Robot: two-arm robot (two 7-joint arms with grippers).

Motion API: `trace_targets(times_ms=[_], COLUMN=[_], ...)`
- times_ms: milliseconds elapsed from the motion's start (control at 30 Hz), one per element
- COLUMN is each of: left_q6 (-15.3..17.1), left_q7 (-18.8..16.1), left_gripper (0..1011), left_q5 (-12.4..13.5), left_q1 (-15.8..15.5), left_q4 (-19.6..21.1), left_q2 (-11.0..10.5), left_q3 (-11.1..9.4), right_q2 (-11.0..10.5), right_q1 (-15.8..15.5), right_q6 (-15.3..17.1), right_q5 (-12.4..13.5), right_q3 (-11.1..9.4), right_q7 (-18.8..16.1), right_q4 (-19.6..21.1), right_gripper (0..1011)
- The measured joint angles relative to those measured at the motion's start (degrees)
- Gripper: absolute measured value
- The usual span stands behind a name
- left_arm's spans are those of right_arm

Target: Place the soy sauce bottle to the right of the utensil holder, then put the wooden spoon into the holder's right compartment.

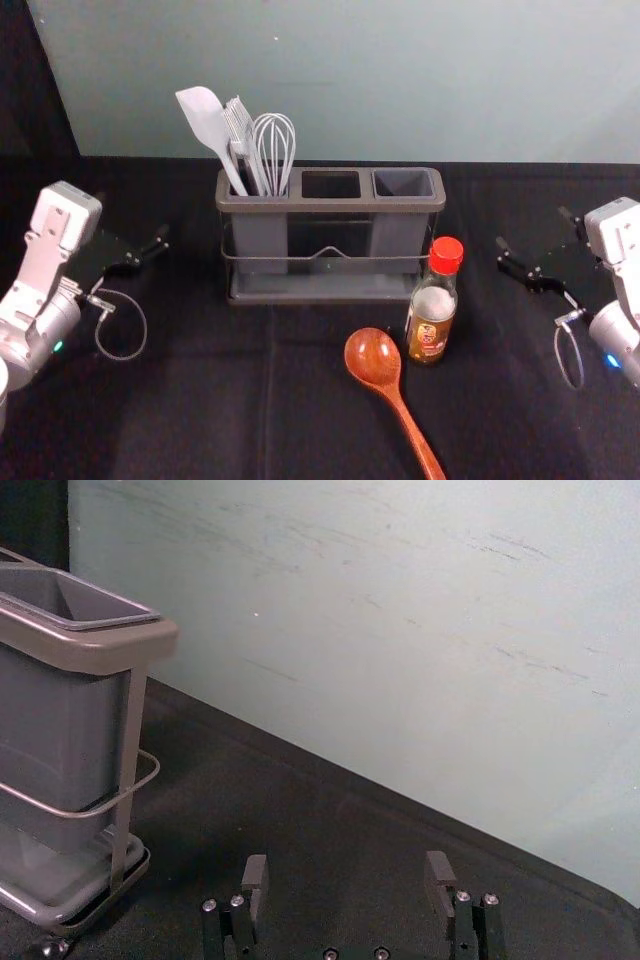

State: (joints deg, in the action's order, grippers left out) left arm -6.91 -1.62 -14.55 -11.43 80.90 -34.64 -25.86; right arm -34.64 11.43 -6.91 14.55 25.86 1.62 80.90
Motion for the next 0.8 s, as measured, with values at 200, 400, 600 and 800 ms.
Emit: trace_targets(times_ms=[200, 400, 600, 800], left_q6=[0.00, 0.00, 0.00, 0.00], left_q7=[0.00, 0.00, 0.00, 0.00], left_gripper=[1005, 1005, 1005, 1005], left_q5=[0.00, 0.00, 0.00, 0.00], left_q1=[0.00, 0.00, 0.00, 0.00], left_q4=[0.00, 0.00, 0.00, 0.00], left_q2=[0.00, 0.00, 0.00, 0.00], left_q3=[0.00, 0.00, 0.00, 0.00], right_q2=[0.00, 0.00, 0.00, 0.00], right_q1=[0.00, 0.00, 0.00, 0.00], right_q6=[0.00, 0.00, 0.00, 0.00], right_q5=[0.00, 0.00, 0.00, 0.00], right_q3=[0.00, 0.00, 0.00, 0.00], right_q7=[0.00, 0.00, 0.00, 0.00], right_q4=[0.00, 0.00, 0.00, 0.00], right_gripper=[1003, 1003, 1003, 1003])
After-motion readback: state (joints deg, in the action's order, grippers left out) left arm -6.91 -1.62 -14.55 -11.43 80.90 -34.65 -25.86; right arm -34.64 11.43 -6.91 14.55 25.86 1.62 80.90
